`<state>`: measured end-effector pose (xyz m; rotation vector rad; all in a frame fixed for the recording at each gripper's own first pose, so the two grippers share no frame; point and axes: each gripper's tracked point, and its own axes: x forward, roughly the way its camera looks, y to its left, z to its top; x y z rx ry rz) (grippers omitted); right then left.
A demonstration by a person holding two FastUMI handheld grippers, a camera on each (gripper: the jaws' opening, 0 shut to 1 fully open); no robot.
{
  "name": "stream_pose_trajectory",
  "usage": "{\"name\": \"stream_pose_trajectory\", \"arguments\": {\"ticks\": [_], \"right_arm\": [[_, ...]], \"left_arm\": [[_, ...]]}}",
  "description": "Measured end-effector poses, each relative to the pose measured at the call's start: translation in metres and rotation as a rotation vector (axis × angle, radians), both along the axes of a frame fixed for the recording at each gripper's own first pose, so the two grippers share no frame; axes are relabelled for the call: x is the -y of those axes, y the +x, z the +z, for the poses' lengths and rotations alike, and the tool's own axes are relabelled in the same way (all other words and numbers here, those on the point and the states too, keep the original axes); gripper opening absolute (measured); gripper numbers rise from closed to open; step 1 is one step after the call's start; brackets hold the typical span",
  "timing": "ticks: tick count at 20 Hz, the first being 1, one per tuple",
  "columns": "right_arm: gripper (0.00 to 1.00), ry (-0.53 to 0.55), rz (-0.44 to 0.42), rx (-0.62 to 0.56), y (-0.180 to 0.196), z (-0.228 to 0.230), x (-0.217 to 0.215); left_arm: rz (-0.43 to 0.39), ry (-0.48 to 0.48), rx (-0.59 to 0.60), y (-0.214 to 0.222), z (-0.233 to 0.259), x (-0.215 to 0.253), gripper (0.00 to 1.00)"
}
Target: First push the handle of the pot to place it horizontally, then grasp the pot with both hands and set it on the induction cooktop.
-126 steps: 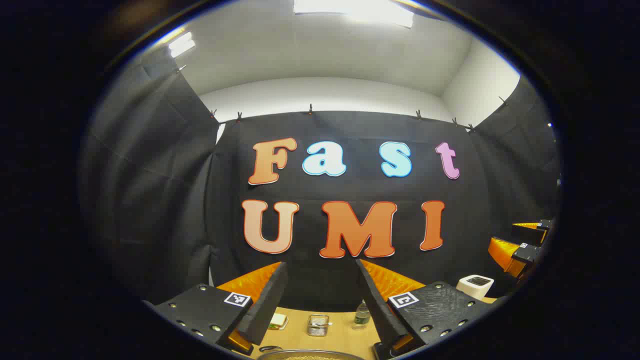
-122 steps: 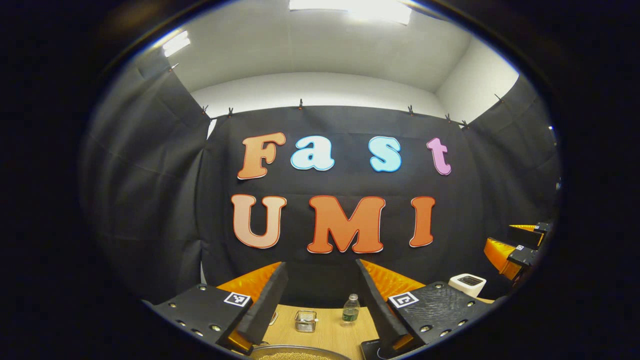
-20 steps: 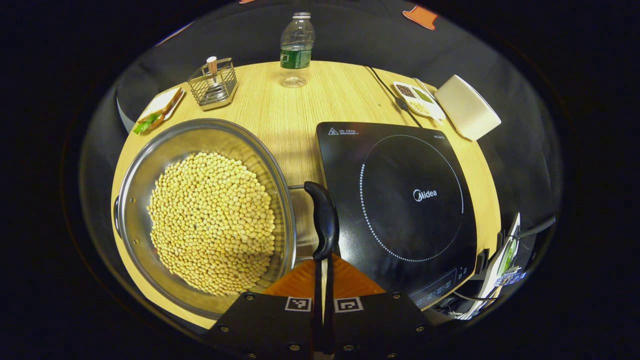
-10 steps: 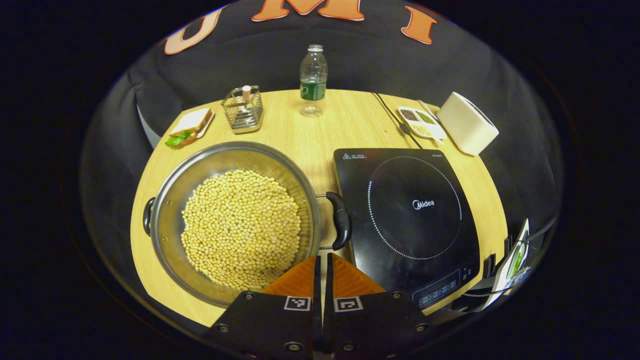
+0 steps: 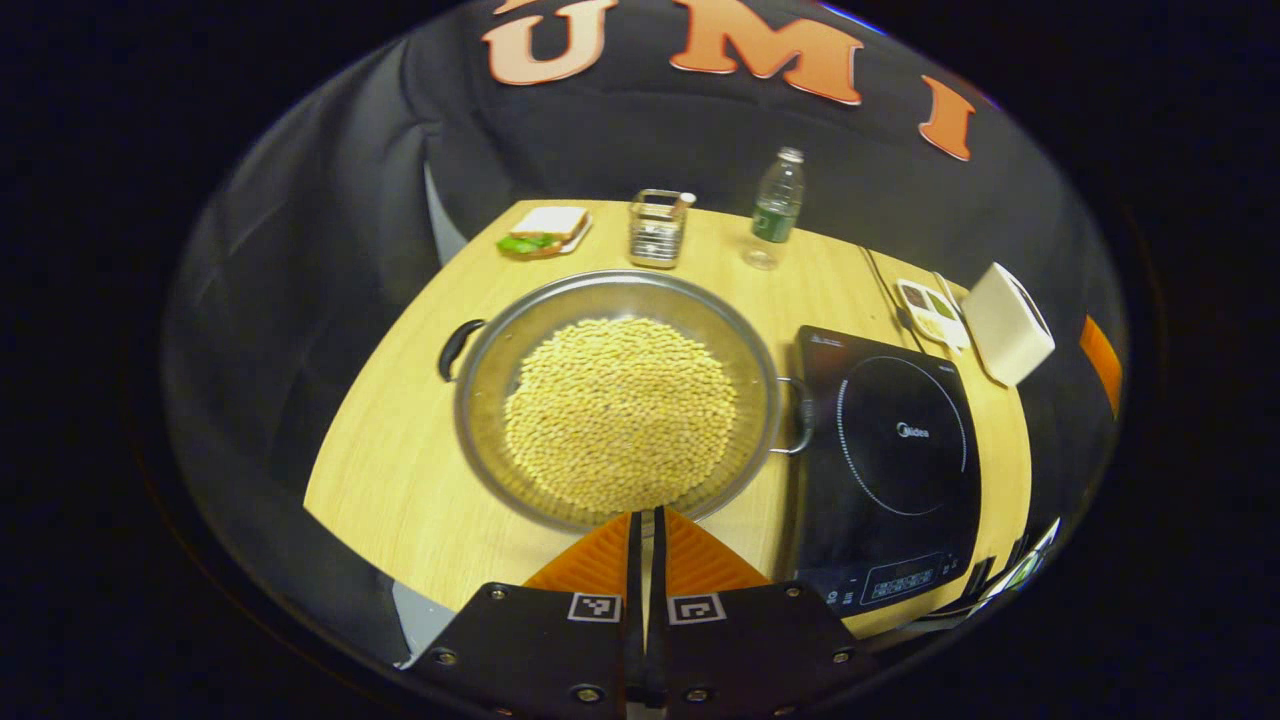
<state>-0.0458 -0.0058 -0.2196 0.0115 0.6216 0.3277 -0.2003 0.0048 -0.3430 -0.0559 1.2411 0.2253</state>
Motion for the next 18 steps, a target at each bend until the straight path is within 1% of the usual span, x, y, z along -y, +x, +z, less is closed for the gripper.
{"name": "stream_pose_trajectory", "arguments": {"ticks": [2, 4, 7, 9, 10, 11, 12, 13, 14, 15, 18], "right_arm": [[0.96, 0.006, 0.067, -0.035, -0.004, -0.014, -0.022], [0.95, -0.007, 0.109, -0.064, -0.008, -0.024, -0.039], [0.95, -0.015, 0.137, -0.127, -0.015, -0.038, -0.067], [0.96, -0.018, 0.136, -0.191, -0.025, -0.049, -0.088], [0.96, -0.017, 0.131, -0.224, -0.028, -0.054, -0.1], [0.96, -0.017, 0.12, -0.258, -0.032, -0.058, -0.112], [0.95, -0.016, 0.111, -0.289, -0.036, -0.063, -0.124], [0.95, -0.015, 0.097, -0.327, -0.039, -0.068, -0.135], [0.95, -0.006, 0.085, -0.369, -0.043, -0.076, -0.148], [0.94, 0.005, 0.072, -0.418, -0.048, -0.085, -0.162], [0.92, -0.003, 0.034, -0.535, -0.059, -0.112, -0.189]], "left_arm": [[0.061, 0.035, -0.014, -0.017, 0.006, -0.021, 0.02], [0.1, 0.04, -0.022, -0.027, 0.007, -0.039, 0.03], [0.106, 0.036, -0.02, -0.025, 0.001, -0.071, 0.03], [0.079, 0.042, 0.004, -0.009, -0.002, -0.093, 0.22], [0.055, 0.038, 0.007, -0.001, -0.004, -0.103, 0.34], [0.022, 0.024, 0.007, 0.007, -0.009, -0.111, 0.39], [-0.011, 0.015, 0.008, 0.016, -0.012, -0.12, 0.53], [-0.039, 0.014, 0.006, 0.024, -0.018, -0.131, 0.6], [-0.061, 0.011, 0.005, 0.033, -0.022, -0.142, 0.75], [-0.08, 0.007, 0.007, 0.04, -0.027, -0.151, 0.79], [-0.133, -0.03, 0.011, 0.057, -0.043, -0.171, 0.78]]}}
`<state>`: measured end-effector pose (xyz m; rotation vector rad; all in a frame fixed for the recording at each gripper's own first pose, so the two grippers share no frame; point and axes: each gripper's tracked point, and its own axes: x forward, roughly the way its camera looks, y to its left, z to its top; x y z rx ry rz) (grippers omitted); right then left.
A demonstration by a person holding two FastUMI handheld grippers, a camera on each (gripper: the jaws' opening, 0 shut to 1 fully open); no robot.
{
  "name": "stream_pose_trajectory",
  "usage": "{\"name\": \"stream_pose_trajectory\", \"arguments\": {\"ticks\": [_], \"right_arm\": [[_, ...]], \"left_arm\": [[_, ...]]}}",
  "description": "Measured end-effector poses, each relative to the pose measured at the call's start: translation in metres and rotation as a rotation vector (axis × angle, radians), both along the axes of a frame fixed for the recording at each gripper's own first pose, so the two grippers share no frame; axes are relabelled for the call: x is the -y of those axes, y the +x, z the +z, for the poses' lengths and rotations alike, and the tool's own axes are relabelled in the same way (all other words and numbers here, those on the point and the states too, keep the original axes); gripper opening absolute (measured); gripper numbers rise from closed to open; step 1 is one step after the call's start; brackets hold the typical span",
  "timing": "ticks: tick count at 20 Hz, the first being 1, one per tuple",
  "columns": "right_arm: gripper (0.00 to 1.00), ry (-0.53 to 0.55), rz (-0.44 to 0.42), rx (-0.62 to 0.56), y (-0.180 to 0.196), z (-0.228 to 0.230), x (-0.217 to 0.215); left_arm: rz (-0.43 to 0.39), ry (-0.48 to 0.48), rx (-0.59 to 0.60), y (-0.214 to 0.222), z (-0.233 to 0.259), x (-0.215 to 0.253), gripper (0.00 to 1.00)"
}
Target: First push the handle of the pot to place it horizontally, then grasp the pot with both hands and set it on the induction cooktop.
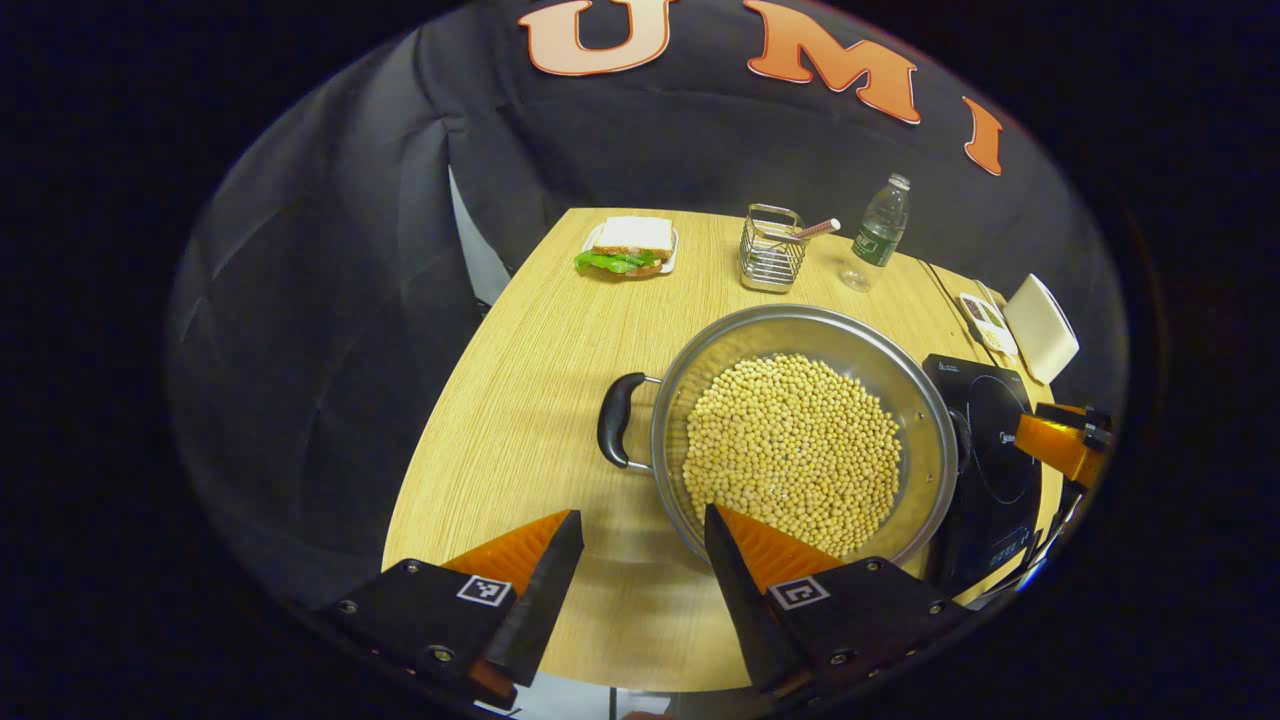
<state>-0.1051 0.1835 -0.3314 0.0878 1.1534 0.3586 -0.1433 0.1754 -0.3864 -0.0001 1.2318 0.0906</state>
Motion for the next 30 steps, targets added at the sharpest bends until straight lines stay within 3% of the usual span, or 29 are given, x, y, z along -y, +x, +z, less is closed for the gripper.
{"name": "stream_pose_trajectory", "arguments": {"ticks": [4, 6, 8, 12, 13, 15, 21, 30], "right_arm": [[0.9, -0.056, -0.033, -0.095, -0.004, -0.033, -0.019], [0.84, -0.079, -0.039, -0.115, -0.006, -0.048, -0.024], [0.79, -0.116, -0.036, -0.134, -0.008, -0.059, -0.023], [0.79, -0.129, -0.048, -0.15, -0.008, -0.069, -0.026], [0.71, -0.135, -0.041, -0.151, -0.009, -0.069, -0.026], [0.7, -0.131, -0.028, -0.144, -0.006, -0.071, -0.028], [0.66, -0.075, -0.032, -0.183, -0.007, -0.075, -0.031], [0.66, -0.099, -0.053, -0.195, -0.004, -0.089, -0.032]], "left_arm": [[-0.071, -0.057, 0.012, 0.022, -0.02, -0.013, 0.78], [-0.105, -0.064, 0.012, 0.033, -0.029, -0.015, 0.78], [-0.117, -0.088, 0.012, 0.043, -0.038, -0.011, 0.78], [-0.127, -0.119, 0.004, 0.051, -0.053, -0.007, 0.78], [-0.129, -0.127, 0.003, 0.052, -0.057, -0.009, 0.78], [-0.139, -0.138, -0.005, 0.053, -0.062, -0.008, 0.78], [-0.123, -0.166, -0.007, 0.054, -0.067, 0.003, 0.78], [-0.072, -0.182, -0.043, 0.046, -0.093, 0.0, 0.79]]}}
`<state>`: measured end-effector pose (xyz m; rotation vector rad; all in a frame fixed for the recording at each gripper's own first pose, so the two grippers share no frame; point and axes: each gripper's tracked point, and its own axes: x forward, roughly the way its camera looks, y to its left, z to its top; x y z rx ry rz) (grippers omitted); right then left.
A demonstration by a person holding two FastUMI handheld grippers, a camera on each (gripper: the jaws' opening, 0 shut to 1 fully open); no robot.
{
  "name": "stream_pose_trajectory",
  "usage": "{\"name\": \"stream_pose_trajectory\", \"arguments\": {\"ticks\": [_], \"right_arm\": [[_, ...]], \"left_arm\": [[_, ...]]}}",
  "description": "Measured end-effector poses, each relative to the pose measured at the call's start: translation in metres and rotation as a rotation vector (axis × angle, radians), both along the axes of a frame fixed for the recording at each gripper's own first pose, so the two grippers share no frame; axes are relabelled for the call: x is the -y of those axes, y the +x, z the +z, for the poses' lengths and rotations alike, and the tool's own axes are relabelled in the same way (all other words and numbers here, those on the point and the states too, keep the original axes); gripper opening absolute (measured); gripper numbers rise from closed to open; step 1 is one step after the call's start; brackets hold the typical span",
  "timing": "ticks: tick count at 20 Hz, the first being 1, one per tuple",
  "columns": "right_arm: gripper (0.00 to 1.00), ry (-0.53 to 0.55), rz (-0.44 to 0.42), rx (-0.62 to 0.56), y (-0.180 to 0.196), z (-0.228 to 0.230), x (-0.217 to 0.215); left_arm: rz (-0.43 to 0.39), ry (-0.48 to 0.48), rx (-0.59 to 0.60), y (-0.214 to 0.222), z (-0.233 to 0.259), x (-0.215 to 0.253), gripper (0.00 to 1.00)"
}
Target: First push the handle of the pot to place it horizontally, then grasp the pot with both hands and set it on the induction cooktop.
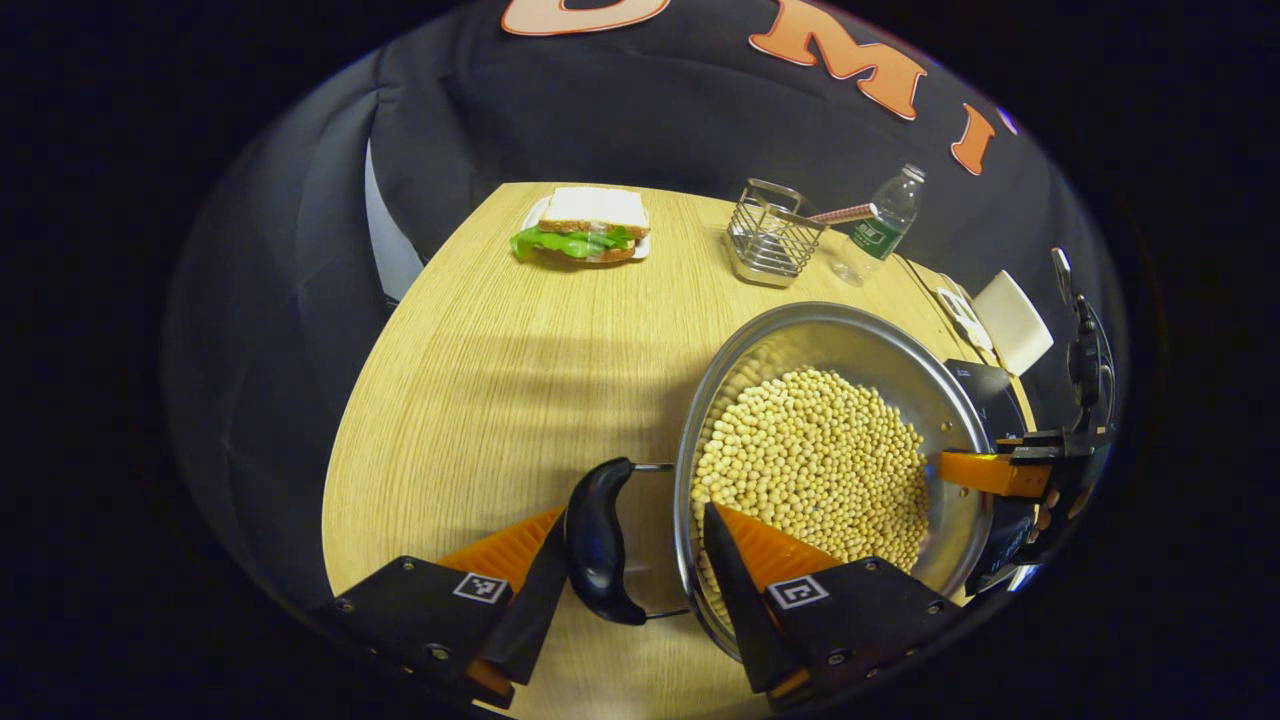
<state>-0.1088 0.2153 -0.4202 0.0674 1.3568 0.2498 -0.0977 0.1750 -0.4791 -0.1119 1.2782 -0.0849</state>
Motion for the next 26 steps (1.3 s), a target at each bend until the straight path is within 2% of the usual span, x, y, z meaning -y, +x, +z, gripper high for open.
{"name": "stream_pose_trajectory", "arguments": {"ticks": [2, 3, 5, 6, 8, 9, 10, 12, 13, 15, 16, 23, 24, 25, 26], "right_arm": [[0.66, -0.001, -0.001, 0.001, 0.001, -0.001, -0.001], [0.66, 0.0, -0.002, 0.002, 0.001, -0.002, -0.001], [0.66, -0.001, -0.01, 0.015, 0.003, -0.004, -0.001], [0.66, -0.002, -0.012, 0.024, 0.003, -0.005, -0.001], [0.66, 0.008, -0.023, 0.035, 0.004, -0.005, -0.002], [0.6, 0.017, -0.032, 0.037, 0.004, -0.005, -0.004], [0.63, 0.023, -0.041, 0.038, 0.004, -0.005, -0.004], [0.6, 0.018, -0.045, 0.046, 0.005, -0.004, -0.004], [0.57, 0.016, -0.048, 0.044, 0.005, -0.004, -0.004], [0.53, 0.018, -0.051, 0.036, 0.003, 0.0, -0.004], [0.53, 0.021, -0.05, 0.035, 0.002, 0.0, -0.005], [0.51, 0.044, -0.076, 0.089, 0.016, 0.011, 0.016], [0.51, 0.046, -0.084, 0.099, 0.017, 0.015, 0.022], [0.51, 0.046, -0.091, 0.107, 0.018, 0.019, 0.029], [0.51, 0.046, -0.103, 0.114, 0.019, 0.022, 0.035]], "left_arm": [[0.026, 0.008, 0.013, 0.003, -0.005, -0.004, 0.8], [0.042, 0.004, 0.021, 0.004, -0.005, -0.004, 0.75], [0.072, -0.01, 0.052, 0.007, -0.005, -0.002, 0.72], [0.072, -0.001, 0.063, 0.006, -0.006, -0.003, 0.63], [0.068, 0.032, 0.108, 0.008, -0.005, -0.005, 0.61], [0.07, 0.035, 0.13, 0.01, -0.004, -0.005, 0.61], [0.077, 0.034, 0.142, 0.011, -0.005, -0.004, 0.64], [0.079, 0.051, 0.161, 0.012, -0.003, -0.005, 0.59], [0.073, 0.064, 0.163, 0.013, -0.002, -0.006, 0.61], [0.078, 0.072, 0.154, 0.011, -0.004, -0.005, 0.54], [0.081, 0.072, 0.151, 0.012, -0.005, -0.004, 0.57], [0.035, 0.085, 0.221, 0.02, -0.007, -0.002, 0.57], [0.028, 0.085, 0.23, 0.02, -0.008, -0.002, 0.6], [0.019, 0.083, 0.24, 0.021, -0.009, -0.001, 0.53], [0.011, 0.082, 0.246, 0.021, -0.01, -0.002, 0.53]]}}
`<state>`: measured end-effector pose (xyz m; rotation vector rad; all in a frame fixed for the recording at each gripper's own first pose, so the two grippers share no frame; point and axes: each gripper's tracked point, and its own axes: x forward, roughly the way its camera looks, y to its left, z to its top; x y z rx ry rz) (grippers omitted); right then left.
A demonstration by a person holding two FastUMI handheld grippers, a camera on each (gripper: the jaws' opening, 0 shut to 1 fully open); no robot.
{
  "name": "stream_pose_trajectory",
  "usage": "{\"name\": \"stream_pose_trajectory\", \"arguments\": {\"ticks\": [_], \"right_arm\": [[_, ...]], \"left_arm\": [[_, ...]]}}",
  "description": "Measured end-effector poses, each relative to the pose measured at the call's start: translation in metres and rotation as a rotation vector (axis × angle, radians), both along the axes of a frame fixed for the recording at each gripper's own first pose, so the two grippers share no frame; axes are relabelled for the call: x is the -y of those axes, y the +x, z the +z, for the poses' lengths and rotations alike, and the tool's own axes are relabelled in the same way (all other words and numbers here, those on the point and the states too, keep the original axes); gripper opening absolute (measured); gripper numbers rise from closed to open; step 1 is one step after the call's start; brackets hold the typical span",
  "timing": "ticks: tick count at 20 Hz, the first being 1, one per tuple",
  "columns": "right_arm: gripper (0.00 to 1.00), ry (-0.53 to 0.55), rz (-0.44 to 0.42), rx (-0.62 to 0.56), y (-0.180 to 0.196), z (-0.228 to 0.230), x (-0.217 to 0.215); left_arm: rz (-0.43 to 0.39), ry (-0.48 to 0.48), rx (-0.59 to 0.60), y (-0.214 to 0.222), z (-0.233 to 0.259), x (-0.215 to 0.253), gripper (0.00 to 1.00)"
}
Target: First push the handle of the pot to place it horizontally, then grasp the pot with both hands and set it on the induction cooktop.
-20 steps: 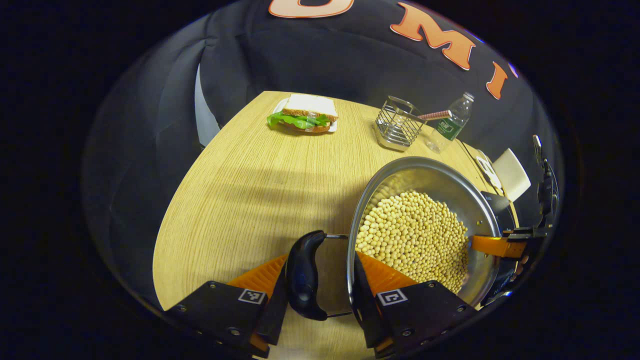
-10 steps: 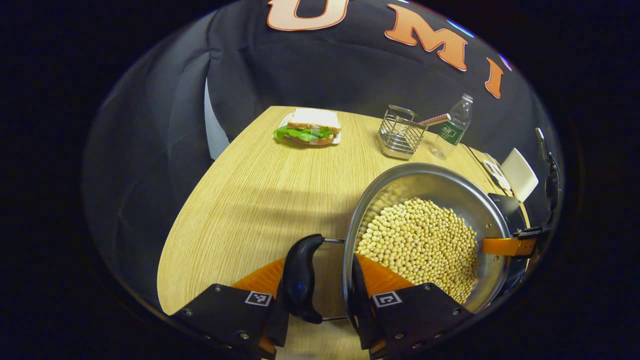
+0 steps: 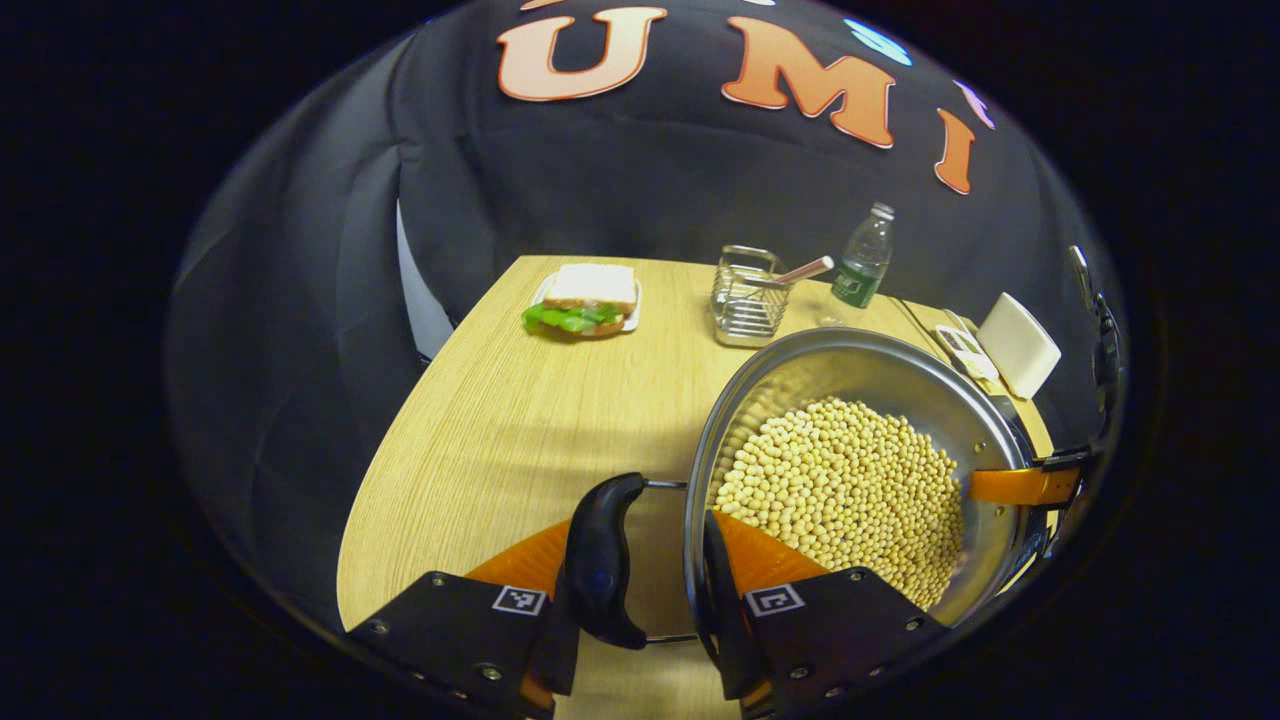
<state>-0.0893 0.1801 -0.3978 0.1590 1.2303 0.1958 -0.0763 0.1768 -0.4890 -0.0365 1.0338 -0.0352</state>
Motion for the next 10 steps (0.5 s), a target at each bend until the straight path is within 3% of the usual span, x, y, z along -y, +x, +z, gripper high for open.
{"name": "stream_pose_trajectory", "arguments": {"ticks": [1, 10], "right_arm": [[0.51, -0.001, -0.009, 0.006, -0.001, 0.004, 0.006], [0.51, -0.007, -0.098, 0.043, 0.006, 0.045, 0.081]], "left_arm": [[-0.009, 0.0, 0.005, 0.001, -0.001, 0.0, 0.57], [-0.101, -0.01, 0.037, 0.009, 0.001, 0.002, 0.57]]}}
